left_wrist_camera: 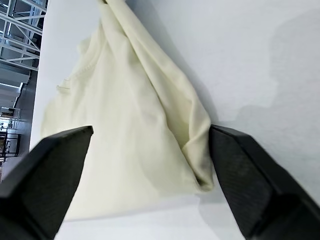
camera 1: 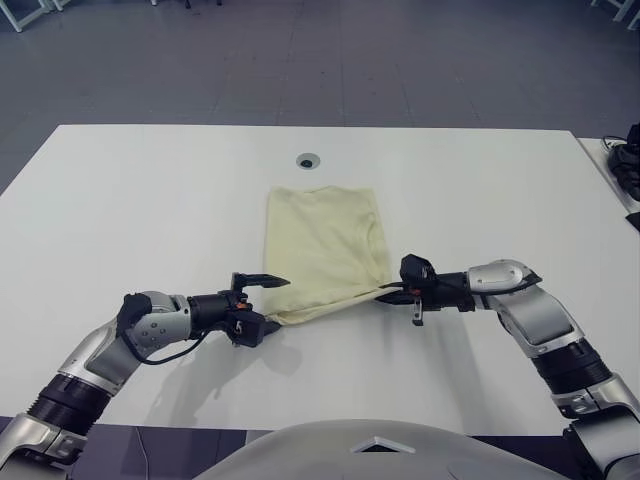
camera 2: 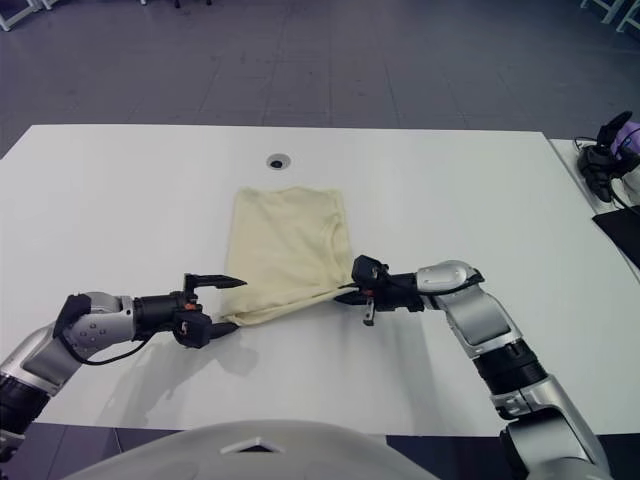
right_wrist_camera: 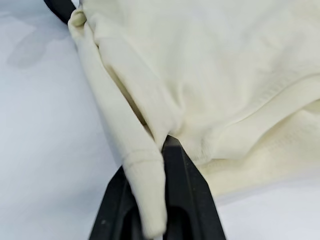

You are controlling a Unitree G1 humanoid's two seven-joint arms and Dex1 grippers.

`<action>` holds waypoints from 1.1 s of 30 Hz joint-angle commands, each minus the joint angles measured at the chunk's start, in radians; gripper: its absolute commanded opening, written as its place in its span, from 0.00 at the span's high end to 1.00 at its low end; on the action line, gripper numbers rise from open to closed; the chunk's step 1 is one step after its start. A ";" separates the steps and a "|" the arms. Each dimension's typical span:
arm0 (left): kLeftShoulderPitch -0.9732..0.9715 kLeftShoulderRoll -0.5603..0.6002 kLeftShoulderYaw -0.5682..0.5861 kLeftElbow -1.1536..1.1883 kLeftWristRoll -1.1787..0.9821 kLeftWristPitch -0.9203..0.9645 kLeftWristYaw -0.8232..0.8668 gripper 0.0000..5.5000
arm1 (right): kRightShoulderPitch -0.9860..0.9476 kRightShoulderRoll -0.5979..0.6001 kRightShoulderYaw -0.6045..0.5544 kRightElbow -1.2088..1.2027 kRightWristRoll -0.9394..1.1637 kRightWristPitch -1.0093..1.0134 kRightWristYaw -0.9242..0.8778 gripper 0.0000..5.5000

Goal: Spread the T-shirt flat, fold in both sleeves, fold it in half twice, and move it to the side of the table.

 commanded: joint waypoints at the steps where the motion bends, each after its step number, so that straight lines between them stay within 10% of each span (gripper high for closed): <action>1: 0.048 0.043 -0.020 0.013 0.022 0.013 -0.055 0.16 | -0.040 0.033 -0.061 -0.003 0.065 0.094 -0.025 1.00; 10: 0.024 0.050 -0.033 0.057 0.067 -0.009 -0.052 0.06 | -0.056 0.066 -0.116 -0.043 0.167 0.247 -0.054 1.00; 33: 0.028 0.020 -0.042 0.039 0.073 0.105 -0.034 0.88 | 0.008 0.030 -0.120 -0.107 0.181 0.253 -0.078 1.00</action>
